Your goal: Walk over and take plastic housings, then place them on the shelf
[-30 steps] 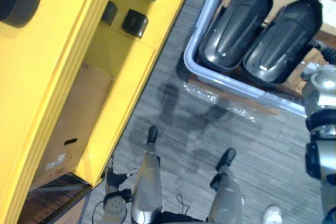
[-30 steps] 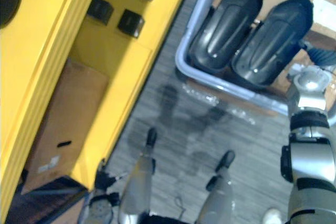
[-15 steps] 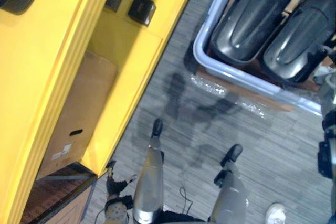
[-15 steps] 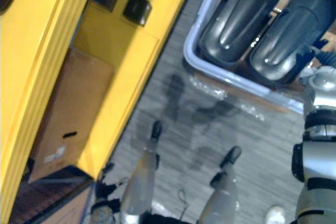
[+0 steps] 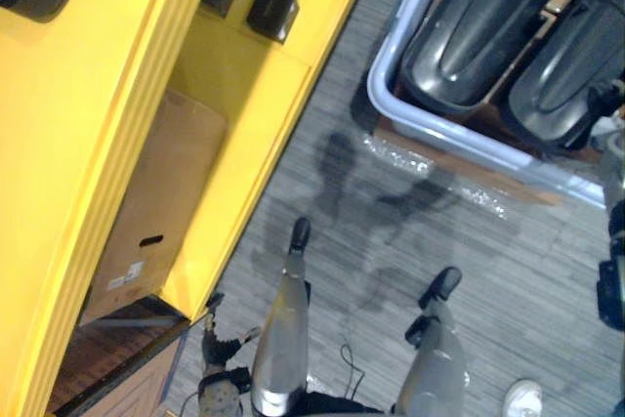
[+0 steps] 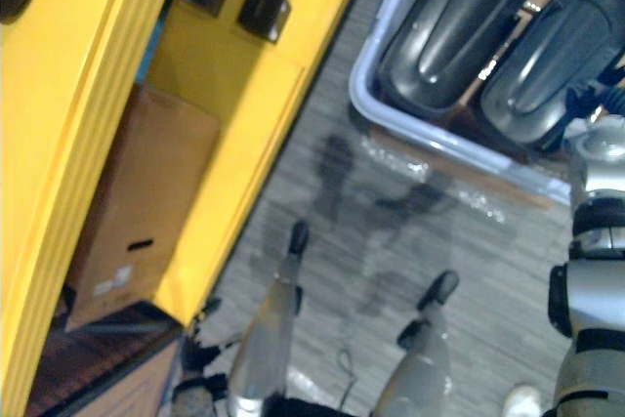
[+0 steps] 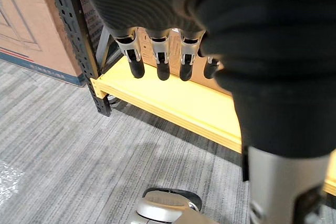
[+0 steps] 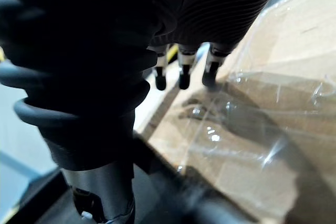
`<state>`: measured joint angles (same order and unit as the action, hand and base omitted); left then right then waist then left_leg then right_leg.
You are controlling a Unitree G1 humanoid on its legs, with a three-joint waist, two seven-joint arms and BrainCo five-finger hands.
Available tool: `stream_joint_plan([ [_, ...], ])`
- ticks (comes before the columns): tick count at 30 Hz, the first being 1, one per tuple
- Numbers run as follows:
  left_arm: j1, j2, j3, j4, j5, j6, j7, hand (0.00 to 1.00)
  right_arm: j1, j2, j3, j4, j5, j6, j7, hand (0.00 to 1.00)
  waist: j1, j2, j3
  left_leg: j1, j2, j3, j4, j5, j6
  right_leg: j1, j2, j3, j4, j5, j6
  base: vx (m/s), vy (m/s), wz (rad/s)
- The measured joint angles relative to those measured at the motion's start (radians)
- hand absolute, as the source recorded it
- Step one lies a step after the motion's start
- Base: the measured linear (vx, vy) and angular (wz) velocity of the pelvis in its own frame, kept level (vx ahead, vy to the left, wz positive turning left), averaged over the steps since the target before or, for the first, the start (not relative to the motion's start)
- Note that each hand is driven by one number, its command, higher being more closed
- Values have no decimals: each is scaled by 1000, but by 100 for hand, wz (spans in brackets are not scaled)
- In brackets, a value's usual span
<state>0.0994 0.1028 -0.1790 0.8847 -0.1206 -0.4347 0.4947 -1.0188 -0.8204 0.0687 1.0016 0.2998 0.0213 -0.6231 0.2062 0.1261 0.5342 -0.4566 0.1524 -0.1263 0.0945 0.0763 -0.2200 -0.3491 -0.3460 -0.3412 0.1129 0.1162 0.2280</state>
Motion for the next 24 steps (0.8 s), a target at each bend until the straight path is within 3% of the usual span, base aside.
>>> stream_joint_plan([
  [4,3,-2,4,-26,-40,1,1,0,65,18,-86,-195,-28,-6,-119,0,-6,-1,0,2,0,9,0,0,0,-5,0,11,0,1,-1,15,-1,-4],
  [8,23,0,25,-49,-79,10,-10,0,142,48,-160,-446,-121,-2,-236,0,-39,-12,2,28,4,33,-16,0,0,-7,1,36,0,3,-3,8,-2,-14],
  [13,47,8,71,-63,-119,29,-42,0,197,130,-171,-621,-192,28,-318,0,-79,-58,1,38,15,62,-26,-1,0,-29,9,65,-1,6,-7,-5,-12,-18],
  [17,48,8,101,-68,-149,38,-65,0,236,196,-154,-728,-200,48,-313,0,-82,-85,0,40,17,70,-26,0,0,-33,11,72,-1,7,-8,0,-4,-5],
  [24,48,-4,126,-73,-148,45,-74,0,232,270,-63,-662,-190,114,-227,0,-66,-89,0,40,17,62,-25,0,0,-29,11,68,1,7,-8,-1,0,1],
])
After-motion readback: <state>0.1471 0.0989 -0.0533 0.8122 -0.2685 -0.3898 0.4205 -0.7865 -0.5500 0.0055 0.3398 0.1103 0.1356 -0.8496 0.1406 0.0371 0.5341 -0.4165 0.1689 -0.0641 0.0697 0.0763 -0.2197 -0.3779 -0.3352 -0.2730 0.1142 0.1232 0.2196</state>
